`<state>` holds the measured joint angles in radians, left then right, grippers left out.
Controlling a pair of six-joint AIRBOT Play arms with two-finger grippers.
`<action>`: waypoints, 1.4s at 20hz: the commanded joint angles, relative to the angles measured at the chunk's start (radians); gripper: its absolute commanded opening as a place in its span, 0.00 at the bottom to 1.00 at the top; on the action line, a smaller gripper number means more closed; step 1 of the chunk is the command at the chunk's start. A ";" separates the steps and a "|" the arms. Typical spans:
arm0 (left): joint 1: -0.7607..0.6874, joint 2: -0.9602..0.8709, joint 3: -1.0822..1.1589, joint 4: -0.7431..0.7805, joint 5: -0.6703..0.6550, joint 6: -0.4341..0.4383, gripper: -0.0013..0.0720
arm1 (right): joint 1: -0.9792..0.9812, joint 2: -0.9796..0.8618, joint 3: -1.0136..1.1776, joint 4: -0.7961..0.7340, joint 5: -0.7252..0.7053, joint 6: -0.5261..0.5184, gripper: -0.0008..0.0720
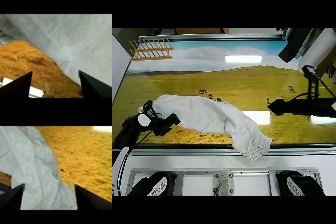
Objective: Fold the clothes and pants, and hang the long-sleeved shirts on hangers.
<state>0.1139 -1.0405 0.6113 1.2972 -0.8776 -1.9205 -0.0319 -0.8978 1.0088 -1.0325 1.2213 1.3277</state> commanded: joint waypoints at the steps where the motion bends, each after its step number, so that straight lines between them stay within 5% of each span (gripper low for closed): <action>1: 0.084 -0.071 0.032 -0.016 0.020 0.049 0.86 | 0.080 -0.155 0.000 0.068 -0.056 -0.084 0.93; 7: 0.075 -0.187 0.186 -0.017 0.014 0.085 0.86 | 0.137 -0.456 0.000 0.057 -0.149 -0.152 0.93; 9: 0.040 -0.214 0.218 -0.016 0.016 0.092 0.86 | 0.148 -0.527 0.000 0.061 -0.134 -0.155 0.76; 14: -0.015 -0.291 0.274 -0.014 0.013 0.092 0.85 | 0.211 -0.602 0.000 0.067 -0.114 -0.155 0.76; 15: -0.016 -0.294 0.285 -0.016 0.013 0.092 0.59 | 0.220 -0.606 0.000 0.067 -0.115 -0.155 0.74; 16: -0.016 -0.291 0.299 -0.015 0.013 0.092 0.13 | 0.224 -0.607 0.000 0.069 -0.117 -0.155 0.61; 17: -0.016 -0.284 0.312 -0.015 0.016 0.092 0.06 | 0.224 -0.607 0.000 0.069 -0.120 -0.155 0.32; 18: -0.016 -0.273 0.330 -0.015 0.019 0.092 0.05 | 0.224 -0.607 0.000 0.069 -0.127 -0.155 0.09; 19: -0.016 -0.261 0.355 -0.016 0.017 0.092 0.05 | 0.224 -0.604 0.000 0.069 -0.136 -0.154 0.04; 22: -0.037 -0.207 0.513 -0.092 0.039 0.106 0.05 | 0.204 -0.535 0.076 0.013 -0.142 -0.150 0.04; 25: -0.100 -0.171 0.789 -0.289 0.088 0.261 0.05 | 0.130 -0.381 0.322 -0.135 -0.087 -0.100 0.04; 28: -0.163 -0.172 1.049 -0.229 0.035 0.308 0.05 | 0.080 -0.199 0.535 -0.240 -0.031 -0.078 0.04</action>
<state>0.0021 -1.2228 1.4361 1.0855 -0.8204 -1.6871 0.0914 -1.2434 1.3659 -1.1545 1.1416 1.2163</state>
